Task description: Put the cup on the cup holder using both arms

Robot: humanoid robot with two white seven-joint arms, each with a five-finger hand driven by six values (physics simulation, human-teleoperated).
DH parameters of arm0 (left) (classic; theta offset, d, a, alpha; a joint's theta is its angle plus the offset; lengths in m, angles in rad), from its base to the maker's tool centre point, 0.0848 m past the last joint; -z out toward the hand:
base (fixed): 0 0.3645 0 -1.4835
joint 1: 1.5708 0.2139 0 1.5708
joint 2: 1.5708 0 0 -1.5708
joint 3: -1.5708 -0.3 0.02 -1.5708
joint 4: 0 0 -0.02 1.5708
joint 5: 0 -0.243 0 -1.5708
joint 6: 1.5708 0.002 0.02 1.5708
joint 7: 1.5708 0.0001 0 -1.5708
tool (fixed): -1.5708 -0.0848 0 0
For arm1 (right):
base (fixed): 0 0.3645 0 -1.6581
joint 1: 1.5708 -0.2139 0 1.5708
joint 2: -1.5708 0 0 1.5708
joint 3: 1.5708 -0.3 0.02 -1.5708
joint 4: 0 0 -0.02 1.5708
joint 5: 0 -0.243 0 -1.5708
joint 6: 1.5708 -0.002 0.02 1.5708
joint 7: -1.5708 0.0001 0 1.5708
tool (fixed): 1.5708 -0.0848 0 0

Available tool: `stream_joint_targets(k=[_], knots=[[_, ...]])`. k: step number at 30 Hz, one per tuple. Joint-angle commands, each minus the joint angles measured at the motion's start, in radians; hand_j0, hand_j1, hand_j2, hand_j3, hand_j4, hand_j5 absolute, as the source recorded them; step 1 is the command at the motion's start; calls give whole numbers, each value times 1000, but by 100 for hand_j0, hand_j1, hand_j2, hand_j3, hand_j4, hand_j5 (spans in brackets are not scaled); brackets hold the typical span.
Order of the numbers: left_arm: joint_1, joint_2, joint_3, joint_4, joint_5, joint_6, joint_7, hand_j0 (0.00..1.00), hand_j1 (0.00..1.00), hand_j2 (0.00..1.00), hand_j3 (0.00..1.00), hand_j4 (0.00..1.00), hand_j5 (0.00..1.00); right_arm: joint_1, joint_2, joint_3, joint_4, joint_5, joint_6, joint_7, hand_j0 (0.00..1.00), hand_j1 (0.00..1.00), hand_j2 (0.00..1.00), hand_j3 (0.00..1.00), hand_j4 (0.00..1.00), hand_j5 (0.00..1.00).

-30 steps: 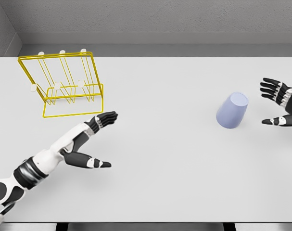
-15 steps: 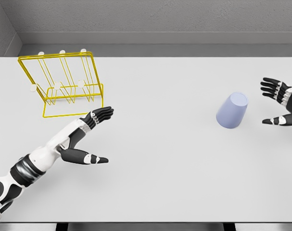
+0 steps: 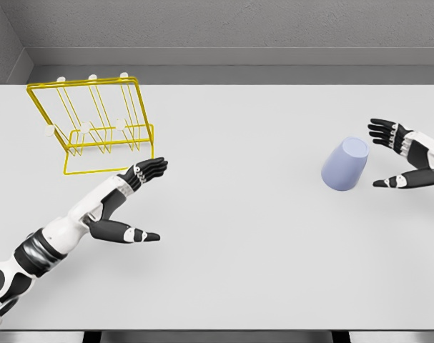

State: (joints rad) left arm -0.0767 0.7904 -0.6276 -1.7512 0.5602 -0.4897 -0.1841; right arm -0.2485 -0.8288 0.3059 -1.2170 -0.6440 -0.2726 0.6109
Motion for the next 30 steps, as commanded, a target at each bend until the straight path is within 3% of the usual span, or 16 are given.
stream_joint_targets(k=[1, 15, 30], knots=[[0, 1, 0, -1, 6, 0, 0, 100, 100, 100, 100, 100, 100, 0, 3, -1, -3, 0, 1, 0, 100, 100, 100, 100, 100, 100], [0, 0, 0, -1, 6, 2, 0, 100, 100, 100, 100, 100, 100, 0, 3, -1, 4, 0, 0, 0, 100, 100, 100, 100, 100, 100], [14, 3, 0, -1, 9, 5, 2, 100, 100, 100, 100, 100, 100, -5, 46, -5, 33, 32, 0, 0, 100, 100, 100, 100, 100, 100]])
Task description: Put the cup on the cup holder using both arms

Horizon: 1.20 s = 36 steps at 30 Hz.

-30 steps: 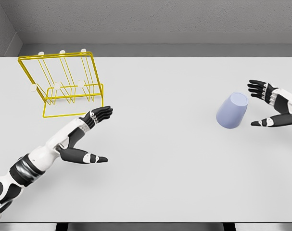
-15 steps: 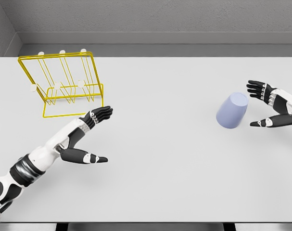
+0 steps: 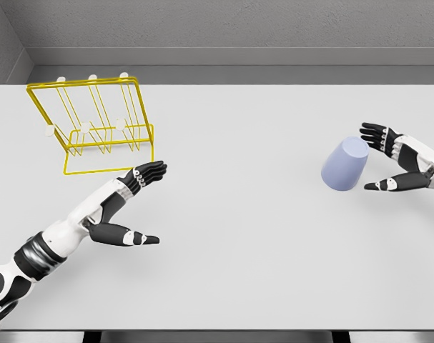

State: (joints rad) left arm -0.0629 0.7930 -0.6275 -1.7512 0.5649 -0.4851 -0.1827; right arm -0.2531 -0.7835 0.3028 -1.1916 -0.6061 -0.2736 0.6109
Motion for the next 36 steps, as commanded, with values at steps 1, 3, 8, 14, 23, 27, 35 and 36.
stream_joint_targets(k=[1, 3, 8, 14, 23, 27, 35, 36], knots=[[0, 2, 0, -1, 4, 0, 0, 100, 100, 100, 100, 100, 100, 0, 3, -2, 10, -6, -1, 0, 100, 100, 100, 100, 100, 100], [0, 0, 0, -1, 4, 0, 0, 100, 100, 100, 100, 100, 100, 0, 6, -2, 10, -6, -1, 0, 100, 100, 100, 100, 100, 100], [0, -2, 0, -2, 4, 0, -1, 100, 100, 100, 100, 100, 100, 0, 33, -2, 15, 25, -1, 0, 100, 100, 100, 100, 100, 100], [0, 2, 8, -2, 4, 0, -3, 100, 100, 100, 100, 100, 100, -28, 35, -1, 52, 23, -1, 0, 100, 100, 100, 100, 100, 100], [2, 3, 8, -1, 6, 0, -1, 100, 100, 100, 100, 100, 100, -29, 69, -1, 52, 45, -1, 0, 100, 100, 100, 100, 100, 100], [2, 6, 8, -1, 6, 0, -1, 100, 100, 100, 100, 100, 100, -29, 73, -1, 53, 46, -1, 0, 100, 100, 100, 100, 100, 100], [3, 8, 8, -1, 13, 0, -1, 100, 100, 100, 100, 100, 100, -31, 81, -1, 47, 48, -1, 0, 100, 100, 100, 100, 100, 100], [8, 6, 9, -1, 13, 0, -1, 100, 100, 100, 100, 100, 100, -29, 82, -1, 46, 48, -1, 0, 100, 100, 100, 100, 100, 100]])
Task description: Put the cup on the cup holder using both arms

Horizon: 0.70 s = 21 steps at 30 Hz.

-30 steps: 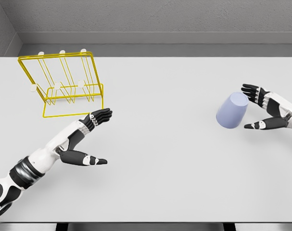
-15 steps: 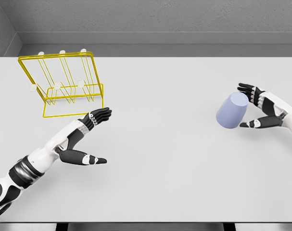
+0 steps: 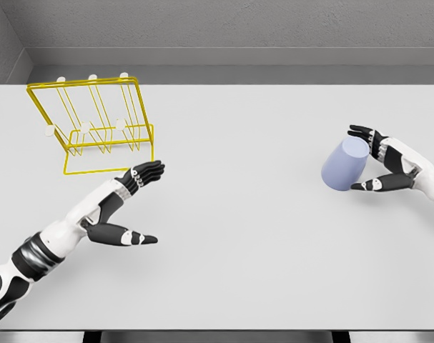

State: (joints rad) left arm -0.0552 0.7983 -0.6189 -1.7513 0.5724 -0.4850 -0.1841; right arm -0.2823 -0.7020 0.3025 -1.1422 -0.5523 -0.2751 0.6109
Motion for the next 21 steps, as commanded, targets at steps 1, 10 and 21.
stream_joint_targets(k=[1, 10, 21], knots=[[0, 1, 4, -1, 6, 0, 0, 100, 100, 100, 100, 100, 100, 0, 1, 0, -5, -6, 1, 0, 100, 100, 100, 100, 100, 100], [0, 4, 5, -1, 7, 0, 0, 100, 100, 100, 100, 100, 100, 0, 15, 0, -10, 6, 1, 0, 100, 100, 100, 100, 100, 100], [21, 4, 33, -1, 14, 0, 0, 100, 100, 100, 100, 100, 100, 0, 21, 0, -14, 8, 1, 0, 100, 100, 100, 100, 100, 100]])
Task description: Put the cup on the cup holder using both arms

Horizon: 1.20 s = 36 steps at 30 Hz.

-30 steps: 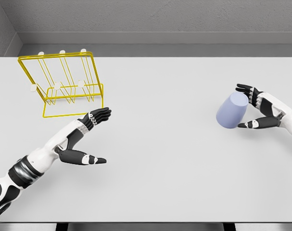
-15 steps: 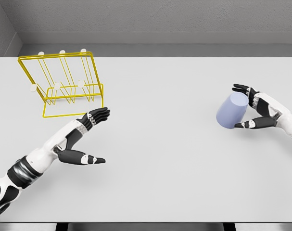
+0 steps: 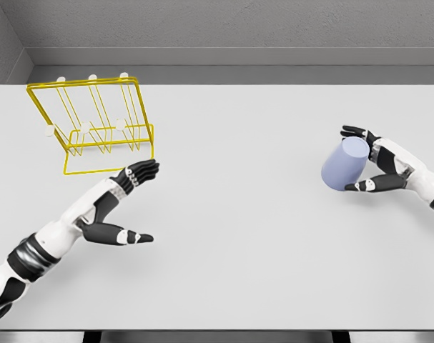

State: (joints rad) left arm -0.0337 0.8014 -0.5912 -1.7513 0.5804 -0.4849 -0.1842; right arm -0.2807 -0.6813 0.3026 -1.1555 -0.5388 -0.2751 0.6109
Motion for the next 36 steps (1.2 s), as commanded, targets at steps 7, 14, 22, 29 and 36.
stream_joint_targets(k=[7, 14, 22, 29, 36], knots=[[0, 1, 5, -1, 6, 0, 0, 100, 100, 100, 100, 100, 100, -3, 5, 0, -3, 2, -1, 0, 100, 100, 100, 100, 100, 100], [0, 1, 5, -2, 6, 0, -1, 100, 100, 100, 100, 100, 100, -5, 12, 1, -13, 0, -6, 0, 80, 80, 80, 80, 80, 80], [0, 1, 5, -2, 6, 0, 0, 100, 100, 100, 100, 100, 100, -6, 28, 0, -15, -4, -6, 0, 64, 64, 64, 64, 64, 64], [0, 1, 5, -2, 6, 0, 0, 100, 100, 100, 100, 100, 100, -6, 26, 0, -16, -6, -27, 0, 58, 58, 58, 58, 58, 58], [0, 1, 5, -1, 6, 0, 0, 100, 100, 100, 100, 100, 100, -2, 11, -5, -78, -17, -26, 0, 54, 54, 54, 54, 54, 54]])
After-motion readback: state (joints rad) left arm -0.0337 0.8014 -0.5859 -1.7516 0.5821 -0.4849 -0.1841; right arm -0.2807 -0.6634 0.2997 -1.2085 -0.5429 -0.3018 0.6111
